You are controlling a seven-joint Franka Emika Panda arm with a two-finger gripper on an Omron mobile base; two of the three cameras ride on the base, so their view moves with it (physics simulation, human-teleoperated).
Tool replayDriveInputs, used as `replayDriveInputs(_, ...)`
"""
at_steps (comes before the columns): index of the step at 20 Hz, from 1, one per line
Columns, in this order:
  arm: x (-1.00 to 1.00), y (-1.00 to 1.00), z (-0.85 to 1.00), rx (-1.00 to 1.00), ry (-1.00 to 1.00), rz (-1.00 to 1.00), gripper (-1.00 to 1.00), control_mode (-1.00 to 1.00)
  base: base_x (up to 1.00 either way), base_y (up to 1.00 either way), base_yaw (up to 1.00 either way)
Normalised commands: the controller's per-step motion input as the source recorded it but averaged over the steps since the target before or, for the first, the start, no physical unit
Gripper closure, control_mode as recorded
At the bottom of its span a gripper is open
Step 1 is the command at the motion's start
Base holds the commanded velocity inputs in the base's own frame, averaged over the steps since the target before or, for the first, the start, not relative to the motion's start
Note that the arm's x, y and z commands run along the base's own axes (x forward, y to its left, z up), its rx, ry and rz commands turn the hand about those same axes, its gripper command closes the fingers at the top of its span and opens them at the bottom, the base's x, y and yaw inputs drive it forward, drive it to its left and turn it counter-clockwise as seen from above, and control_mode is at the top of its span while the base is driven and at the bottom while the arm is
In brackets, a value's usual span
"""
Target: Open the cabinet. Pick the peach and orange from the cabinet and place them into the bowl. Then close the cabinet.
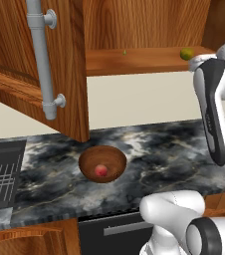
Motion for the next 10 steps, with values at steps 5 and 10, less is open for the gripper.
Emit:
replayDriveInputs(5,0.36,-0.18,0.03,0.00,0.00,-0.02,-1.00,-1.00,0.00,0.00,0.00)
replayDriveInputs(10,0.45,-0.23,0.00,0.00,0.00,-0.02,-1.00,-1.00,0.00,0.00,0.00)
